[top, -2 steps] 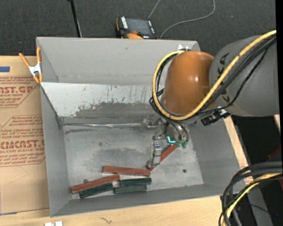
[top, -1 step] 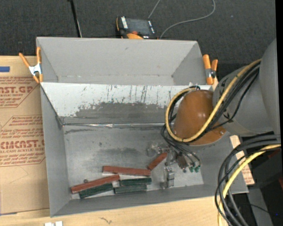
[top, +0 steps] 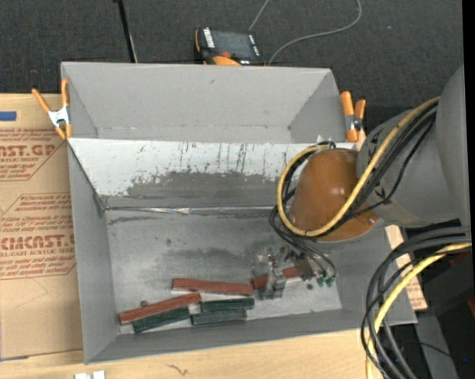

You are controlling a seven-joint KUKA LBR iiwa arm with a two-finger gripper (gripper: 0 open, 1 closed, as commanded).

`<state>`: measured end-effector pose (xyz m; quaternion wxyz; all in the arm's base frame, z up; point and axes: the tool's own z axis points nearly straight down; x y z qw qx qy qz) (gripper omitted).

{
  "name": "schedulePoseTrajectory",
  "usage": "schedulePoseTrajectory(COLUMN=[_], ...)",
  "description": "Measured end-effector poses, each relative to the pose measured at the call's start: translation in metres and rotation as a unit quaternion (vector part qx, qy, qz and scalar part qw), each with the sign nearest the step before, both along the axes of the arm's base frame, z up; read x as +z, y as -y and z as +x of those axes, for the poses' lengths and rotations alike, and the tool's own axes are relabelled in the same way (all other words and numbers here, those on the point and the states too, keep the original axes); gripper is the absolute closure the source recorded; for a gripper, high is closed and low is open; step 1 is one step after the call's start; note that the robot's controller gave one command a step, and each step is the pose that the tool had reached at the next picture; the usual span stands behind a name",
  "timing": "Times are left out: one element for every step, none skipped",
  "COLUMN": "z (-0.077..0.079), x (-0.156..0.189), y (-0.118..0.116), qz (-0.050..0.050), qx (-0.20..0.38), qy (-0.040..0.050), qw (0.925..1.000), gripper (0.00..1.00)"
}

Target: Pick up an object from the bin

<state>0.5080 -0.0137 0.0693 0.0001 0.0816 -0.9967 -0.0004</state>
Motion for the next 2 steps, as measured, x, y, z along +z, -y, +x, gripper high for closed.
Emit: schedulePoseTrajectory(z=[-0.002,0.015], x=[0.039,0.147], y=[0.039,0.052], qz=[-0.001,-0.002], qx=[0.196,0.246], qy=[0.0013,0.0053], qw=[0.9807,0.9691], gripper=[1.0,1.0])
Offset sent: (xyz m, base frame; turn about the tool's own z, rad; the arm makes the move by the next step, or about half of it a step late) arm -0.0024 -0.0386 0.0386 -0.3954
